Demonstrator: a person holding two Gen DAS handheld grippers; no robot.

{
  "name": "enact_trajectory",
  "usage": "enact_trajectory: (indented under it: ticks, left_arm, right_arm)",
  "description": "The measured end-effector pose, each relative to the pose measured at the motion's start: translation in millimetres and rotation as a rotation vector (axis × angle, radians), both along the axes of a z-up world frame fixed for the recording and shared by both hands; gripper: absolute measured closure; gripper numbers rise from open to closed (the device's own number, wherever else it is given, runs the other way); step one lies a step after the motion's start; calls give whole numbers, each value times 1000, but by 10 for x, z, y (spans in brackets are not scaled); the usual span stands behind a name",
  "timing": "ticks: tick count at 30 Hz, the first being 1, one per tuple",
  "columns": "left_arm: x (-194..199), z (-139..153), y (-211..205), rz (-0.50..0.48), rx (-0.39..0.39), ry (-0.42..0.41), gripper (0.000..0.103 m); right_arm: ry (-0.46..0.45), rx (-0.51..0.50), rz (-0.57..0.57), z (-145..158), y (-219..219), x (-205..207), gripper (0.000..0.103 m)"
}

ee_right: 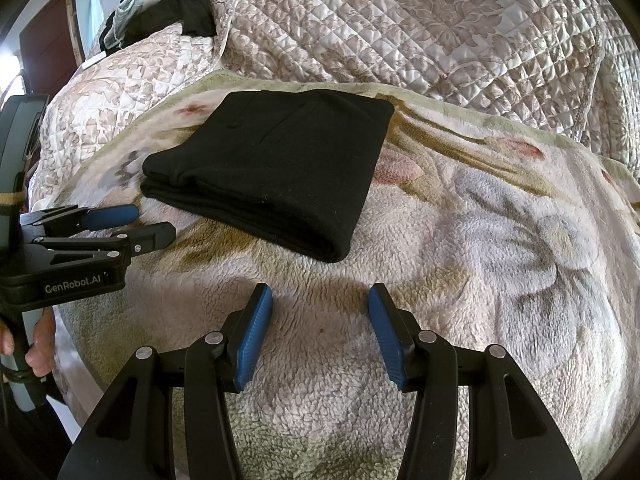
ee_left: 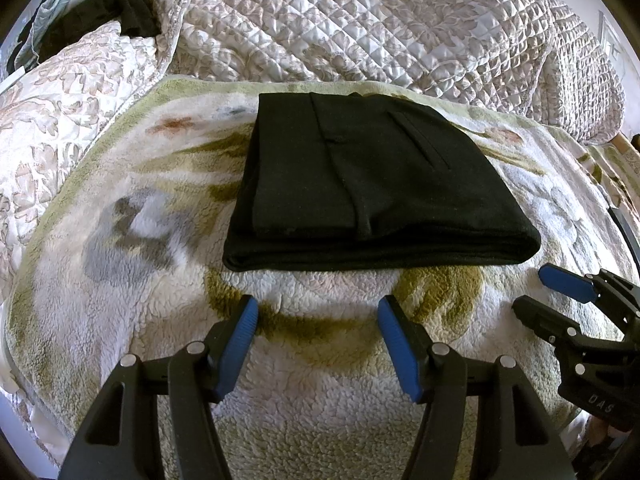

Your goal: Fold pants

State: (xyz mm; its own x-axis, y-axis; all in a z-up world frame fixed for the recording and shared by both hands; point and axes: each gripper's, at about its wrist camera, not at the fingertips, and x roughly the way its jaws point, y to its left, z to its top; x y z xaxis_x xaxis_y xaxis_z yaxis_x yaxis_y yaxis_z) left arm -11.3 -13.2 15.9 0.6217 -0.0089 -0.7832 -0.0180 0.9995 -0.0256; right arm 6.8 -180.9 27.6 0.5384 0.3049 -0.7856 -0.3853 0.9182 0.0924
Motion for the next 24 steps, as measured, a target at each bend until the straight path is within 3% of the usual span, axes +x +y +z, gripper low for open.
enact_trajectory:
  ticks: [24]
  left_arm:
    - [3, -7, 15, 6, 2, 11, 36]
  right_arm:
    - [-2, -2, -1, -2, 1, -3, 52]
